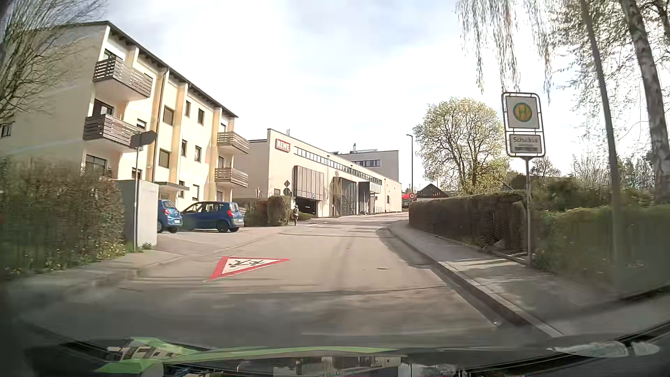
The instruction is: Follow the waypoints while adhering to traffic rules and regulations
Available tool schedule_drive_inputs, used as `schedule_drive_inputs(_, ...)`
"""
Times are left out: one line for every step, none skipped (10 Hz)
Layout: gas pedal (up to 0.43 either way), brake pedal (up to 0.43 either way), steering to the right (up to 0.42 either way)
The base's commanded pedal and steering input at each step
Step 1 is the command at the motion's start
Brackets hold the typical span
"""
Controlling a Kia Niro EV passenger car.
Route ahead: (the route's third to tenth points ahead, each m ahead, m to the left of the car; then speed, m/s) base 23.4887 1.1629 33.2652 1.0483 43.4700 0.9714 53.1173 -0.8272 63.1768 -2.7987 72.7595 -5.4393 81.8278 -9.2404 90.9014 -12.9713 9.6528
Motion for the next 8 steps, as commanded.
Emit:
schedule_drive_inputs(0.150,0.000,0.000)
schedule_drive_inputs(0.118,0.000,-0.001)
schedule_drive_inputs(0.118,0.000,-0.001)
schedule_drive_inputs(0.118,0.000,-0.003)
schedule_drive_inputs(0.118,0.000,-0.005)
schedule_drive_inputs(0.118,0.000,-0.006)
schedule_drive_inputs(0.118,0.000,-0.007)
schedule_drive_inputs(0.118,0.000,-0.006)
